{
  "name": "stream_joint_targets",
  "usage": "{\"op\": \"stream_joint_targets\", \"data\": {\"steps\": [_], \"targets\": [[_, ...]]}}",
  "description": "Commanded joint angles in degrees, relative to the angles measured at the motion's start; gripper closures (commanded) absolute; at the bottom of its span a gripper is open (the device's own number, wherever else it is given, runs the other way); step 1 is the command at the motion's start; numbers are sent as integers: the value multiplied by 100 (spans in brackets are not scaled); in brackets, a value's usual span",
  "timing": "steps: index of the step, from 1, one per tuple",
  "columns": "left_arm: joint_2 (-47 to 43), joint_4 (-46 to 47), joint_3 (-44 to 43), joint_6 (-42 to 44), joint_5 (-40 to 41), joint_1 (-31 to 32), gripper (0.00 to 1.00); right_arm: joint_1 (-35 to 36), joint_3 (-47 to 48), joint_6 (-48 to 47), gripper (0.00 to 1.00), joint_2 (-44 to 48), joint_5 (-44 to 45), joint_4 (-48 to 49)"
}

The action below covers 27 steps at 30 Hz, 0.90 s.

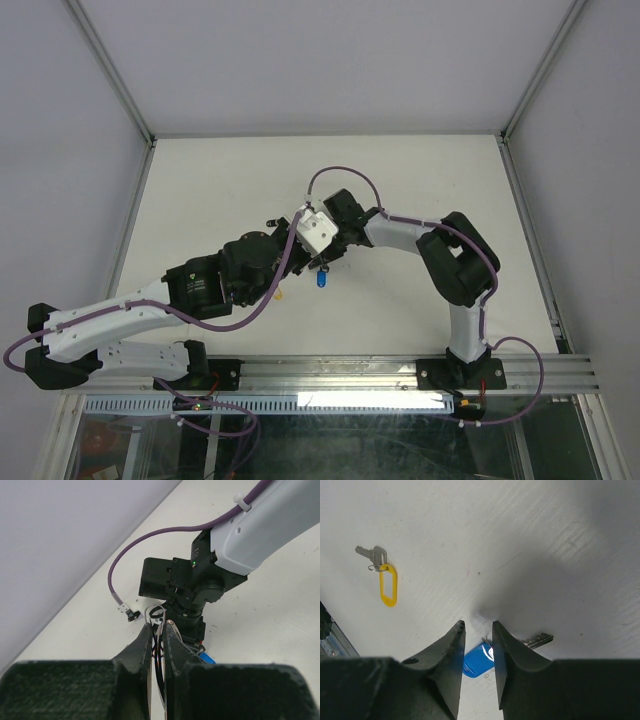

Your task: Put the keys on the keyring

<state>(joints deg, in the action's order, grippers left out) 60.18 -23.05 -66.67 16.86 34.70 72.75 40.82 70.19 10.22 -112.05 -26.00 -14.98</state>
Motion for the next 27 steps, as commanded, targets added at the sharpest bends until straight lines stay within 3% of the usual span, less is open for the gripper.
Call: {"op": "stream_joint_targets", "data": {"steps": [1, 15, 27], "targets": [[-86, 160, -56, -26, 138, 10, 100, 31, 234, -321, 67, 91, -178, 19], [-99, 94, -80, -52, 122, 2, 100, 23, 702, -1438, 63, -174, -235, -969], [-42, 90, -83, -51, 116, 10, 100, 23, 804, -1594, 77, -249, -444, -1202]]}}
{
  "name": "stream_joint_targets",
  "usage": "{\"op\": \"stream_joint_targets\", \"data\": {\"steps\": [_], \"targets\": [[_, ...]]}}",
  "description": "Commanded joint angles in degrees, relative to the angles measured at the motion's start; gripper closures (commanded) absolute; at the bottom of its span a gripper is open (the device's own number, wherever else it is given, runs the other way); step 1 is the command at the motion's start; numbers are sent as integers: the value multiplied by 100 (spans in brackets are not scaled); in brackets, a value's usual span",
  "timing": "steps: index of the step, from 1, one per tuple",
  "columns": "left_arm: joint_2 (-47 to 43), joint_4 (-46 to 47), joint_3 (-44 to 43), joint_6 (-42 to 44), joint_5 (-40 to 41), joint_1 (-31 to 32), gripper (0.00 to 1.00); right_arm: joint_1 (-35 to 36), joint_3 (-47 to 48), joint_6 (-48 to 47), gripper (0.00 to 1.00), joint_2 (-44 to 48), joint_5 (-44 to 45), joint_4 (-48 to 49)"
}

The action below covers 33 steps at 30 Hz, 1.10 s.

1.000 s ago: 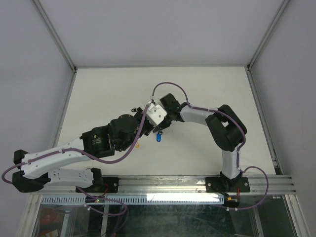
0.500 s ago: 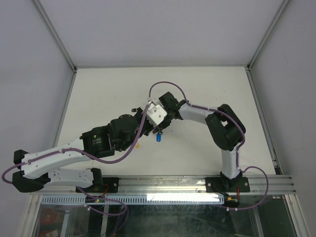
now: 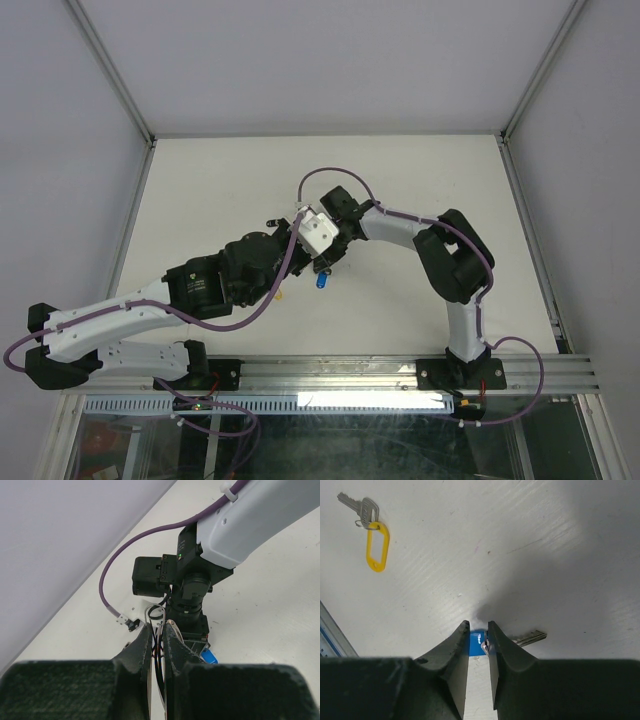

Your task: Put the keys on the keyring

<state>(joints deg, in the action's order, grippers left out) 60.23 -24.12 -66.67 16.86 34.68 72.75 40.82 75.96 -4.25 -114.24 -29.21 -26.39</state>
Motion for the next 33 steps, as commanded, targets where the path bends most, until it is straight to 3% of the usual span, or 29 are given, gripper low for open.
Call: {"op": "stream_joint_targets", "data": {"steps": [1, 8, 16, 33], "targets": [[-51, 197, -78, -51, 117, 10, 100, 23, 228, -158, 78, -22, -136, -71], [-40, 197, -74, -43, 124, 8, 100, 14, 237, -180, 86, 64, -143, -112], [-11, 197, -83, -34, 107, 5, 100, -37, 219, -216, 73, 179, -137, -140], [64, 202, -91, -25, 86, 8, 100, -125, -11, -173, 66, 630, -106, 21]]}}
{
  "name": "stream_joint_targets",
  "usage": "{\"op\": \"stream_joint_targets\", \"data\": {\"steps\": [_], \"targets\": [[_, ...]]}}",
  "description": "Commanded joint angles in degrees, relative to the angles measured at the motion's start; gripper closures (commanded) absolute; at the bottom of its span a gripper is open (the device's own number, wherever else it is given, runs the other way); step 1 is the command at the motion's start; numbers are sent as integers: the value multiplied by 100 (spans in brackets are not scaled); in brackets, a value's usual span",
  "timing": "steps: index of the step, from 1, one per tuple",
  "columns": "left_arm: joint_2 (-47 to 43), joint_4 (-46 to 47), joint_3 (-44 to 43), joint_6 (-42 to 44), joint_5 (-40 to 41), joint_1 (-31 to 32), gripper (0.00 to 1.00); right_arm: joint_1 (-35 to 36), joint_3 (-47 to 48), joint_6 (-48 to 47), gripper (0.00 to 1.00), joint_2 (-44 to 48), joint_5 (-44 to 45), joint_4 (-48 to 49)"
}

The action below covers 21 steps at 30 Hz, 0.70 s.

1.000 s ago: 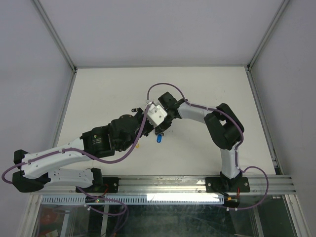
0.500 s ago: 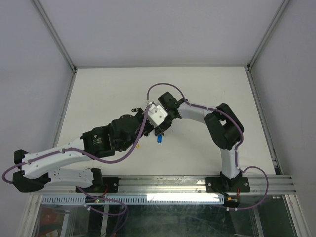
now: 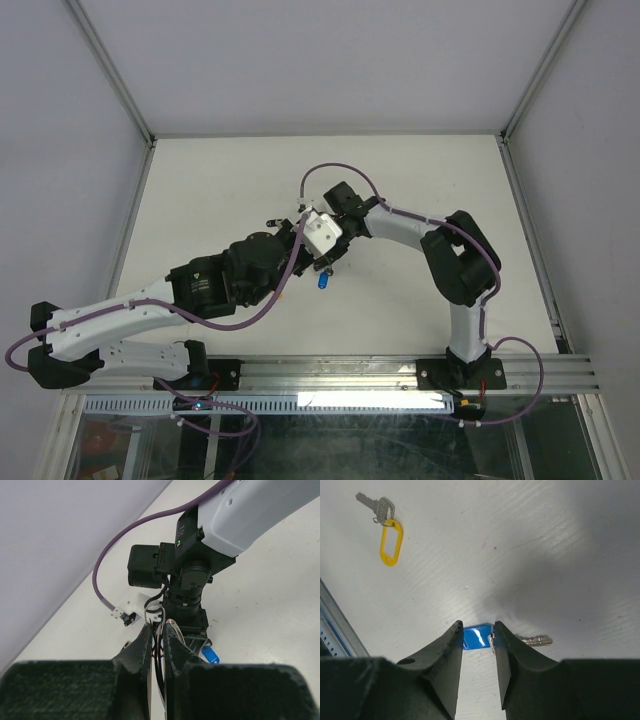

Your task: Put the keys on the keyring

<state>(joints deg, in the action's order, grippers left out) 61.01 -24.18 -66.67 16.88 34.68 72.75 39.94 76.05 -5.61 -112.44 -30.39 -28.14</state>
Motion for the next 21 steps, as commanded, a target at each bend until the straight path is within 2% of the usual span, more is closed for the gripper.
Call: {"op": "stream_joint_targets", "data": {"steps": [1, 15, 21], "targets": [[-11, 212, -87, -27, 91, 6, 100, -35, -18, -45, 66, 439, 18, 193], [6, 213, -83, -18, 76, 6, 100, -35, -49, -150, 68, 303, 254, -43], [14, 212, -66, -19, 83, 6, 100, -39, -76, -150, 73, 287, 185, -42]]}}
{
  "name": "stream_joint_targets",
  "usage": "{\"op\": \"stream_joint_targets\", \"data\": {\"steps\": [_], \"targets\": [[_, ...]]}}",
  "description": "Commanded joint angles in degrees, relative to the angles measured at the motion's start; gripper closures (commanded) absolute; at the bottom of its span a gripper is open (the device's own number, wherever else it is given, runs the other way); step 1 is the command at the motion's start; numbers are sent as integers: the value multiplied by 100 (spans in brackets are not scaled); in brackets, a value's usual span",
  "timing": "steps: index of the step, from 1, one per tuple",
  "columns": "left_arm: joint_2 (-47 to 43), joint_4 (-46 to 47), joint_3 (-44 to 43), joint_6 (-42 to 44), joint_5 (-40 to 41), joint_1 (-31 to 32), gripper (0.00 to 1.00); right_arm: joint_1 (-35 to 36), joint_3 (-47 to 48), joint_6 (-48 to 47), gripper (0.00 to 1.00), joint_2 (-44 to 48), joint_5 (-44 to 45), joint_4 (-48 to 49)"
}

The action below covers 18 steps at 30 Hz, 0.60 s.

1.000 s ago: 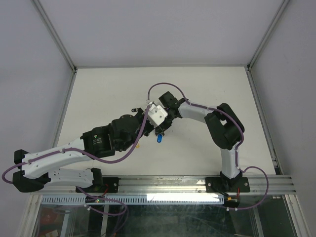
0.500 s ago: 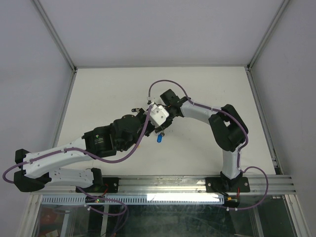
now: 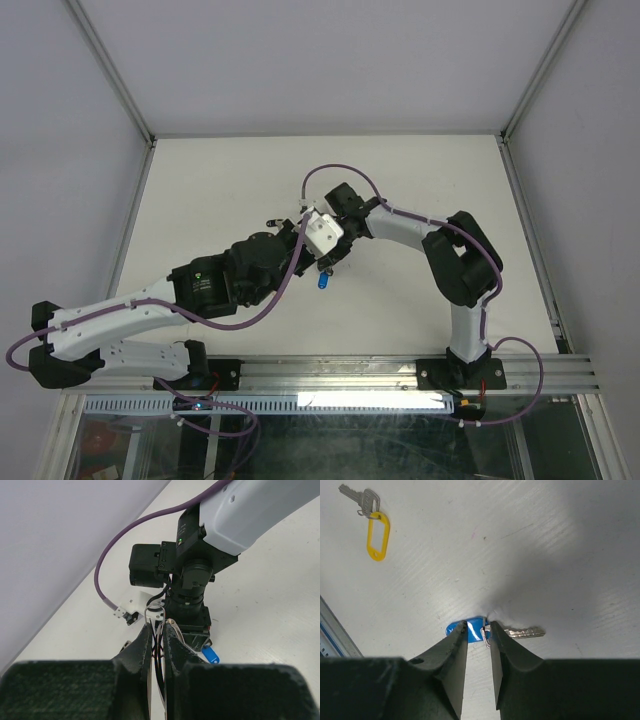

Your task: Put the keys on the keyring

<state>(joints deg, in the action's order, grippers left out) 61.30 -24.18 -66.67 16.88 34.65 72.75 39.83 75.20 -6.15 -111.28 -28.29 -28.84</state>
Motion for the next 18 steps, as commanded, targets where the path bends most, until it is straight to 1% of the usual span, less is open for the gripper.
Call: {"op": "stream_joint_targets", "data": {"steps": [1, 18], "targets": [[-13, 214, -58, -19, 91, 4, 100, -23, 13, -95, 74, 156, -27, 29], [-22, 208, -21, -24, 104, 10, 100, -27, 6, -88, 73, 37, 52, 22]]}}
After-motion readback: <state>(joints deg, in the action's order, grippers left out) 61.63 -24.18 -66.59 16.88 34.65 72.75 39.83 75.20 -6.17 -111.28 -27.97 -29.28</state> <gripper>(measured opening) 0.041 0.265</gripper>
